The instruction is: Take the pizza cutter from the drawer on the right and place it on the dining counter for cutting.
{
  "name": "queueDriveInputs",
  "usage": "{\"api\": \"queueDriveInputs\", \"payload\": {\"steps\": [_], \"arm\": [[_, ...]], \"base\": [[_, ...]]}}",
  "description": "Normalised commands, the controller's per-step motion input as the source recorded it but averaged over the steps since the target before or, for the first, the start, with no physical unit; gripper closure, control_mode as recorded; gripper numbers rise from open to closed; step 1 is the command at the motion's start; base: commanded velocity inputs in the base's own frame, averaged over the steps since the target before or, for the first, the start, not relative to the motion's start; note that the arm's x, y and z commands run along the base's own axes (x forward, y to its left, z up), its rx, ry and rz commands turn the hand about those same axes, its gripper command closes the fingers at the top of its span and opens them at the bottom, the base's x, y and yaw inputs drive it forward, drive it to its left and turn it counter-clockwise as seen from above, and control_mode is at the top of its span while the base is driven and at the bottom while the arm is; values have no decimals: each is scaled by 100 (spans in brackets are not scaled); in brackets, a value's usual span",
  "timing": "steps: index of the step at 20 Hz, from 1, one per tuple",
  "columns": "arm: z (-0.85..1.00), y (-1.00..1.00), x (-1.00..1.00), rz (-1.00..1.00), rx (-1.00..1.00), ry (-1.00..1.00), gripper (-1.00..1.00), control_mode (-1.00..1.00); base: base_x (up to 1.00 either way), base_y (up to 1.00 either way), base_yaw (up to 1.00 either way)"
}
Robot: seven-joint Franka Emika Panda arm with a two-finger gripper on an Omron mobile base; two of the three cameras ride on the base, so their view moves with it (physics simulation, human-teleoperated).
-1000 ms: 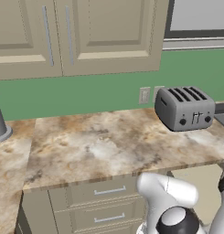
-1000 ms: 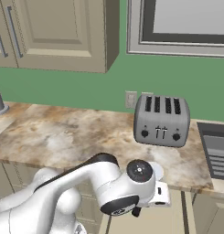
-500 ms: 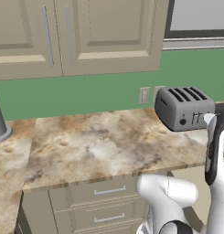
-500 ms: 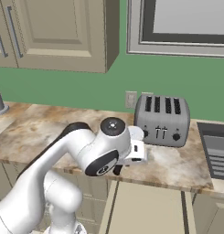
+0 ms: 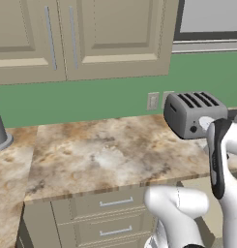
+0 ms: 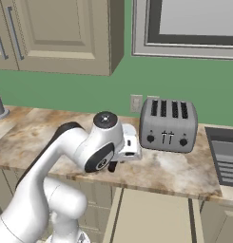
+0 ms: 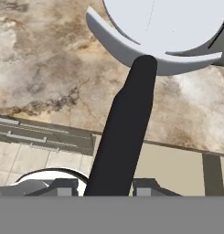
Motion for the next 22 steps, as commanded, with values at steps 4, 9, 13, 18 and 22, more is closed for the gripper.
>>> {"api": "queueDriveInputs", "payload": {"steps": [4,9,13,18,22], "arm": [[-8,19,1,10,-2,0,100,-100],[-3,2,0,4,0,1,100,-100],[-7,3,17,0,0,0,100,-100],[0,0,19,0,0,0,100,-100],[0,0,13,0,0,0,100,-100]], "base": [[0,0,0],[0,0,0],[0,0,0],[0,0,0],[0,0,0]]}}
